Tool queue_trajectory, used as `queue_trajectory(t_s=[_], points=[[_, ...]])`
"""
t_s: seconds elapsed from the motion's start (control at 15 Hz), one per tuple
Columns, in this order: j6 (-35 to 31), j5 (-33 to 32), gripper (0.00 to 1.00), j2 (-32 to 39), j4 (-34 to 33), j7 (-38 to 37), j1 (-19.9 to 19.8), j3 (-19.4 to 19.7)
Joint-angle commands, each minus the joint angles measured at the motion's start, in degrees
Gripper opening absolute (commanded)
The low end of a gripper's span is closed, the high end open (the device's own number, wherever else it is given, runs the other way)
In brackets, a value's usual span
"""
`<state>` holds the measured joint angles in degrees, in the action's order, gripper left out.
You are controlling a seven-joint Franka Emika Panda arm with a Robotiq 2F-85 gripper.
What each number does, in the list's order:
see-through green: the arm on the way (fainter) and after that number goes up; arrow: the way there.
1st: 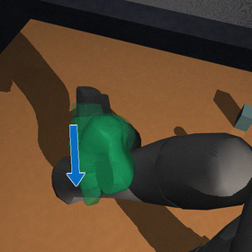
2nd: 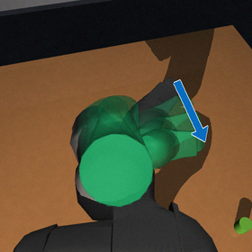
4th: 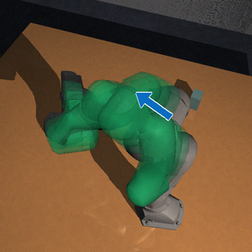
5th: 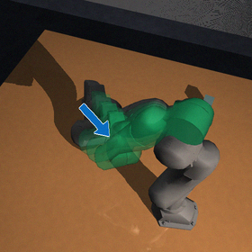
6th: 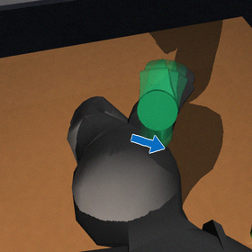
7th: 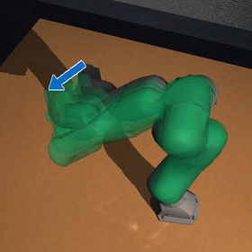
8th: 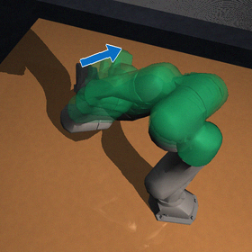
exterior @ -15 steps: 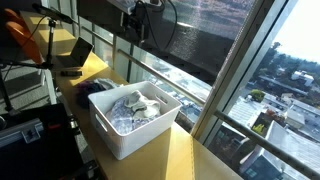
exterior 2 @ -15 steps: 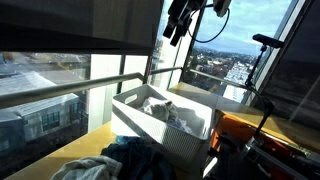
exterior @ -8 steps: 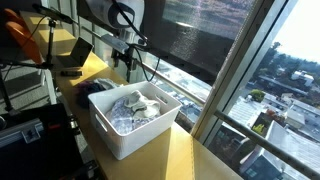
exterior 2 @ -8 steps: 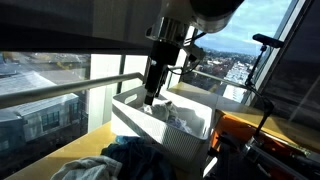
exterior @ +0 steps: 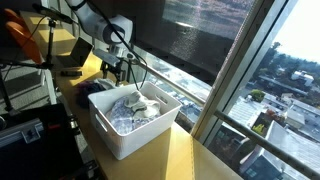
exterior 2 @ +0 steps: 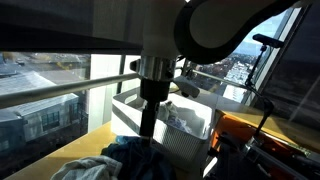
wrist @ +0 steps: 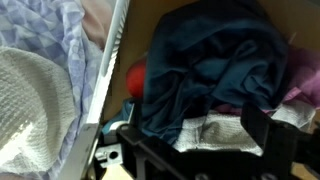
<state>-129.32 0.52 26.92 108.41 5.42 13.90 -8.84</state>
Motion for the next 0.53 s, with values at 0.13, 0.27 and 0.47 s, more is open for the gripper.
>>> queue_trajectory(t_s=[0.13, 0.27, 0.47], points=[[-0.45, -3.12, 1.0, 0.24, 0.39, -1.57, 1.42, -0.54], [-0.52, -3.49, 1.0, 0.56, 0.49, -1.41, 1.48, -0.56], [-1.07, -5.88, 1.0, 1.21, 0.85, -2.13, 3.07, -0.6]])
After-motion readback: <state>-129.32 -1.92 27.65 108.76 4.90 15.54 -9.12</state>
